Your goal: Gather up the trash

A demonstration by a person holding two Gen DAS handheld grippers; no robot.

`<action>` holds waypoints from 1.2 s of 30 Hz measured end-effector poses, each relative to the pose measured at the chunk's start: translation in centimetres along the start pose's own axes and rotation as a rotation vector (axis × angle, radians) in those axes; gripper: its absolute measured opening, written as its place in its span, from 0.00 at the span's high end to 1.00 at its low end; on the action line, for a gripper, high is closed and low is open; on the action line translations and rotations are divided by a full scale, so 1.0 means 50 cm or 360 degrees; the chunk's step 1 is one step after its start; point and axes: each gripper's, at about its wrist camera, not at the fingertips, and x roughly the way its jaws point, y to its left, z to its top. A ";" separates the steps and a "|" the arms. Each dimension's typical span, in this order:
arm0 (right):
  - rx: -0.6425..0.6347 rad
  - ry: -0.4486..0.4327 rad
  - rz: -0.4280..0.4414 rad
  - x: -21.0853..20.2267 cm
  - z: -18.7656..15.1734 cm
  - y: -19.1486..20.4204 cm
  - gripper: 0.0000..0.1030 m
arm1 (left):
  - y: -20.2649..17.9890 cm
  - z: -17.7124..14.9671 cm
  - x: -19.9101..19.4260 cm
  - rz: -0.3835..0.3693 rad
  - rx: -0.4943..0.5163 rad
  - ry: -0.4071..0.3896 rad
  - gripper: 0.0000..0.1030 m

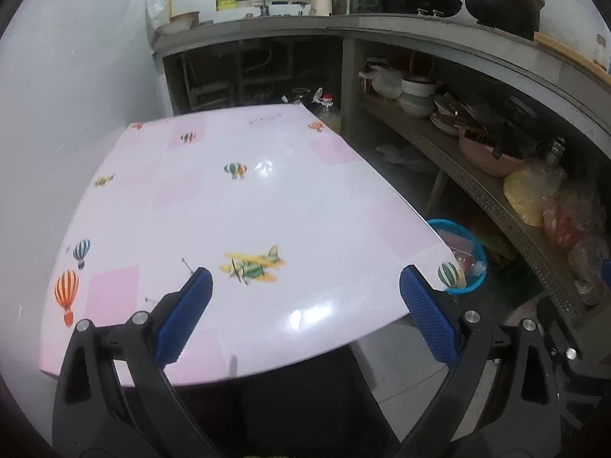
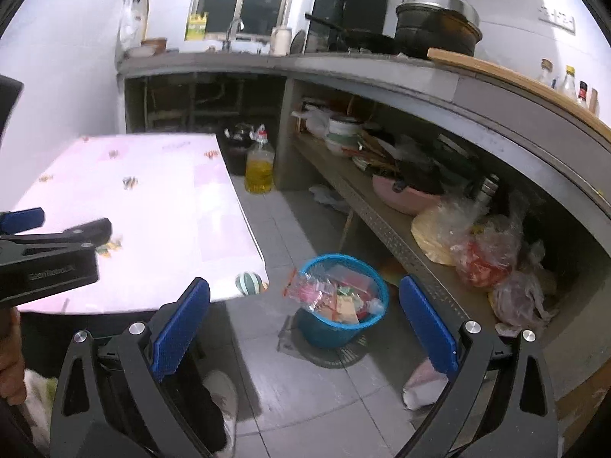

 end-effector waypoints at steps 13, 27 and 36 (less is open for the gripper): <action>0.0110 0.0207 -0.0009 0.056 -0.013 -0.044 0.06 | 0.028 -0.048 -0.007 0.0196 -0.0033 0.0129 0.08; 0.0152 0.0248 0.0119 0.082 -0.007 -0.039 0.06 | 0.055 -0.048 0.001 0.0309 -0.0047 0.0161 0.08; 0.0132 0.0253 0.0159 0.081 -0.001 -0.038 0.06 | 0.056 -0.050 0.000 0.0321 -0.0024 0.0155 0.08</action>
